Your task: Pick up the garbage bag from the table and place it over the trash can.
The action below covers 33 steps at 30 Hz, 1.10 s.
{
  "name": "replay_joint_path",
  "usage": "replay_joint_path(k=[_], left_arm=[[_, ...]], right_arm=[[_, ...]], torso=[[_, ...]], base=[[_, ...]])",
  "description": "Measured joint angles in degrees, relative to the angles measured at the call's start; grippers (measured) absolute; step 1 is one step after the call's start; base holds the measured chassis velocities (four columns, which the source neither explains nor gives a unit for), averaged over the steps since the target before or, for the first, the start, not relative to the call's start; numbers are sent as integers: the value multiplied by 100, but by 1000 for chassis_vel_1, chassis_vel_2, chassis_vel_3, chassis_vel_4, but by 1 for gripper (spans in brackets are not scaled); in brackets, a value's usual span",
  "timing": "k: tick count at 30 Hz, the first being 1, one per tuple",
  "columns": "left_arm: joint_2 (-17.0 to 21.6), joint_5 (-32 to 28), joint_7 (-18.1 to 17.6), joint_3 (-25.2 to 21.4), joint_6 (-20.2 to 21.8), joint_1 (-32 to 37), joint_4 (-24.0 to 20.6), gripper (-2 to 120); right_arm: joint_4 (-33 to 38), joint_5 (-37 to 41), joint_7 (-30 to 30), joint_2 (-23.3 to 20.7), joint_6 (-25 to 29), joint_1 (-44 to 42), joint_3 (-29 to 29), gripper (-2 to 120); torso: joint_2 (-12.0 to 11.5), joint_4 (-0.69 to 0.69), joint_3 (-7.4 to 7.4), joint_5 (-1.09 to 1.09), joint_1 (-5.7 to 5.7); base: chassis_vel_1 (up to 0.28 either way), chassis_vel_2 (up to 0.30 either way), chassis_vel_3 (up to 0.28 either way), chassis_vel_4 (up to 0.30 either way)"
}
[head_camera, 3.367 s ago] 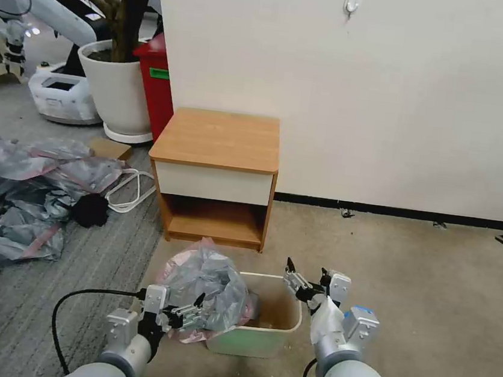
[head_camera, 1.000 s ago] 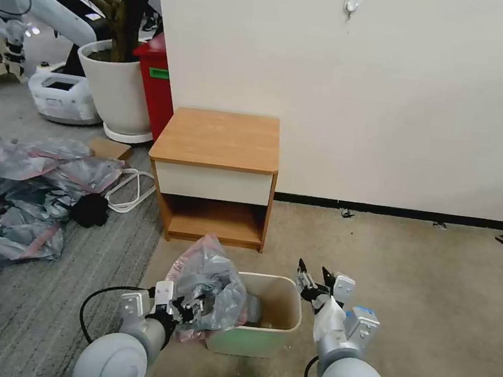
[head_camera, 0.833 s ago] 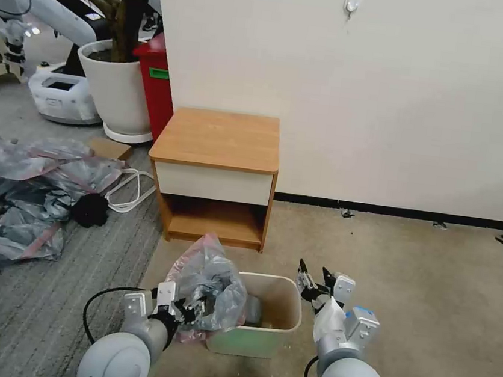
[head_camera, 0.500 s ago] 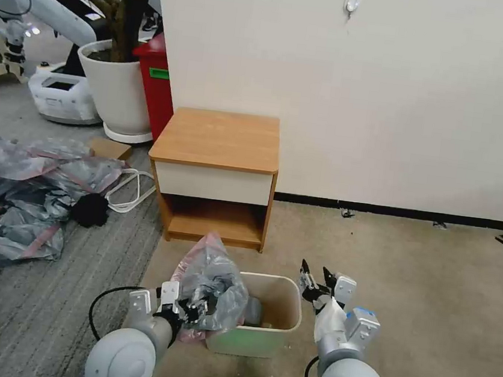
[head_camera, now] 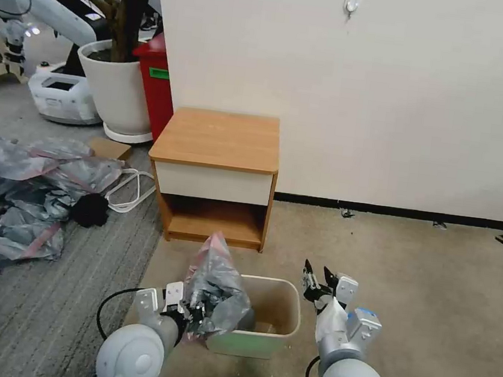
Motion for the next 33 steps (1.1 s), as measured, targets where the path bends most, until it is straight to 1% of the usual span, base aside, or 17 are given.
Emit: replay_joint_path(k=[2, 8, 11, 12, 14, 16, 18, 20, 21, 22, 23, 24, 25, 28, 30, 32, 33], left_arm=[[-17, -9, -69, 23, 2, -45, 31, 7], [-23, -12, -57, 16, 7, -93, 38, 5], [24, 126, 199, -57, 8, -111, 9, 5], [24, 126, 199, -57, 8, -111, 9, 5], [60, 315, 457, -115, 7, -99, -14, 5], [148, 540, 823, -211, 7, -45, -58, 5], [189, 607, 936, -233, 7, -20, -71, 5], [327, 926, 1342, -315, -73, 61, -82, 5], [327, 926, 1342, -315, -73, 61, -82, 5], [386, 1050, 1496, -357, -129, 91, -82, 5], [399, 1076, 1529, -367, -140, 98, -82, 5], [523, 1348, 1878, -475, -279, 177, -82, 5], [563, 1414, 1979, -512, -325, 205, -87, 5], [636, 1528, 2162, -580, -414, 268, -112, 5], [725, 1732, 2419, -658, -515, 352, -151, 5], [743, 1787, 2469, -665, -556, 371, -159, 5], [769, 1943, 2596, -690, -636, 425, -175, 5]], right_arm=[[8, 1, 0, -14, 5, 1, 21, 46], [95, 1, -102, -87, 34, 4, 84, 48], [197, -2, -271, -197, 89, 22, 115, 50], [197, -2, -271, -197, 89, 22, 115, 50], [247, -2, -436, -260, 161, 31, 116, 55], [337, 48, -820, -416, 279, 60, 116, 65], [358, 73, -947, -477, 309, 73, 119, 69], [388, 149, -1454, -721, 420, 139, 155, 80], [388, 149, -1454, -721, 420, 139, 155, 80], [396, 204, -1648, -821, 445, 170, 164, 84], [397, 211, -1671, -832, 447, 173, 165, 85], [435, 425, -2277, -1088, 477, 275, 169, 94], [459, 583, -2550, -1179, 477, 324, 160, 96], [493, 839, -2962, -1331, 432, 421, 109, 100], [475, 1179, -3593, -1596, 363, 711, -75, 104], [450, 1282, -3684, -1656, 335, 824, -161, 106], [403, 1559, -3749, -1770, 215, 1087, -395, 107]], torso=[[0, 0, 0, 0, 0], [0, 0, 0, -1, 0], [0, 0, 0, -1, 0], [0, 0, 0, -1, 0], [0, 0, 0, -1, 0], [0, 0, 0, -1, 0], [0, 0, 0, 0, 0], [0, 0, 0, -1, 0], [0, 0, 0, -1, 0], [0, 0, 0, -1, 0], [0, 0, 0, -1, 0], [0, 0, 0, -1, 0], [0, 0, 0, -1, 0], [0, 0, 0, 0, 0], [0, -1, 0, -1, 0], [0, 0, 0, 0, 0], [0, -1, 0, -1, 0]], base=[[0, 0, 0, 0], [0, 0, 0, 0], [0, 0, 0, 0], [0, 0, 0, 0], [0, 0, 0, 0], [0, 0, 0, 0], [0, 0, 0, 0], [0, 0, 0, 0], [0, 0, 0, 0], [0, 0, 0, 0], [0, 0, 0, 0], [0, 0, 0, 0], [0, 0, 0, 0], [0, 0, 0, 0], [0, 0, 0, 0], [0, 0, 0, 0], [0, 0, 0, 0]])
